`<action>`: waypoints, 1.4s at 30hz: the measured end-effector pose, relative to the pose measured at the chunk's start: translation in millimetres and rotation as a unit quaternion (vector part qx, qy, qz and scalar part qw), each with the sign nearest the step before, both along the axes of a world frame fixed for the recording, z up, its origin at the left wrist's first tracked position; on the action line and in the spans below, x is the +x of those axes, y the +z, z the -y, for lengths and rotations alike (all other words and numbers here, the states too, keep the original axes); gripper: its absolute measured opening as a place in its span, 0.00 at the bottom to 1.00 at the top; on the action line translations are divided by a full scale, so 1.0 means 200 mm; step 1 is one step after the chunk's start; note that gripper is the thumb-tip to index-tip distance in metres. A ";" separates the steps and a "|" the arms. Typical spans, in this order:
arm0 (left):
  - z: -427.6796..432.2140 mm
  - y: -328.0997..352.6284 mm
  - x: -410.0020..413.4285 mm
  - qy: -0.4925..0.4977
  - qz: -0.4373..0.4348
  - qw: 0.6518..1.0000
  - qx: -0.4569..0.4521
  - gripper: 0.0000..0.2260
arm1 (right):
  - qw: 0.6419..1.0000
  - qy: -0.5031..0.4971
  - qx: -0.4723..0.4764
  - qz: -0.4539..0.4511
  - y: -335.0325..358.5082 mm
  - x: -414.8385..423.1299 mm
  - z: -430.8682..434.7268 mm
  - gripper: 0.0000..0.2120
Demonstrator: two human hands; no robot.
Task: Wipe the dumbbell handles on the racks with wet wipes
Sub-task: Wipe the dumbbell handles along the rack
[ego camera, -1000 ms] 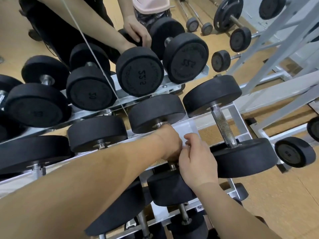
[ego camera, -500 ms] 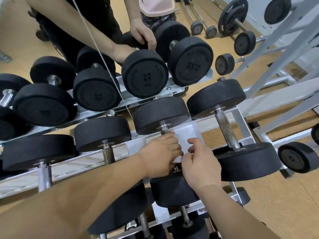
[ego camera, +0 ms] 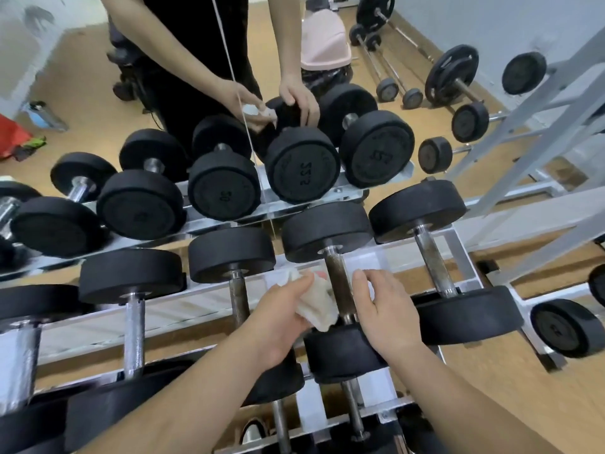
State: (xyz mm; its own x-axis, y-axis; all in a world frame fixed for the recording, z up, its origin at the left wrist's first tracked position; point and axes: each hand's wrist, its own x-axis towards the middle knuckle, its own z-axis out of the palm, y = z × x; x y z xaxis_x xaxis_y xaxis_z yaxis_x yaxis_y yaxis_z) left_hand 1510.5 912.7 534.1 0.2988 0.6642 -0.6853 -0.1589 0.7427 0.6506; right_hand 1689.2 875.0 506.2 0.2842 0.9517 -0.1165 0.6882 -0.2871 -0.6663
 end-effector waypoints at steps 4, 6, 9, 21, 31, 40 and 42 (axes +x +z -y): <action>0.02 0.09 0.01 0.010 0.128 0.992 -0.003 0.16 | 0.878 -0.034 -0.108 -0.465 0.25 0.00 -0.03 0.25; 0.02 0.12 0.04 0.014 0.143 0.990 0.006 0.16 | 0.801 0.018 -0.164 -0.576 0.34 0.04 -0.02 0.24; 0.03 0.15 0.09 0.017 0.103 0.994 0.043 0.15 | 0.781 0.041 -0.181 -0.596 0.37 0.07 -0.01 0.18; 0.24 -0.21 0.27 -0.152 -0.422 0.853 0.266 0.18 | 0.966 -0.104 -0.155 -0.177 0.14 0.14 -0.26 0.20; 0.26 -0.35 0.26 -0.089 -0.401 0.862 0.297 0.22 | 0.965 0.062 -0.248 -0.063 -0.19 -0.15 -0.48 0.41; 0.28 -0.36 0.26 -0.077 -0.383 0.876 0.283 0.26 | 0.903 0.225 -0.366 -0.007 -0.01 -0.03 -0.25 0.18; 0.28 -0.36 0.26 -0.070 -0.378 0.877 0.287 0.26 | 0.915 0.203 -0.347 -0.027 -0.01 -0.03 -0.26 0.17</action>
State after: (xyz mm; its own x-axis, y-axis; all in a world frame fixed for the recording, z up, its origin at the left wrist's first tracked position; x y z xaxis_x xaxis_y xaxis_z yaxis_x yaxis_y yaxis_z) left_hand 1563.1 856.5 462.0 0.0078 0.9577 -0.2877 0.5458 0.2370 0.8037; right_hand 1682.5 926.7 504.5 -0.1008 0.6695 -0.7360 0.8029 -0.3821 -0.4575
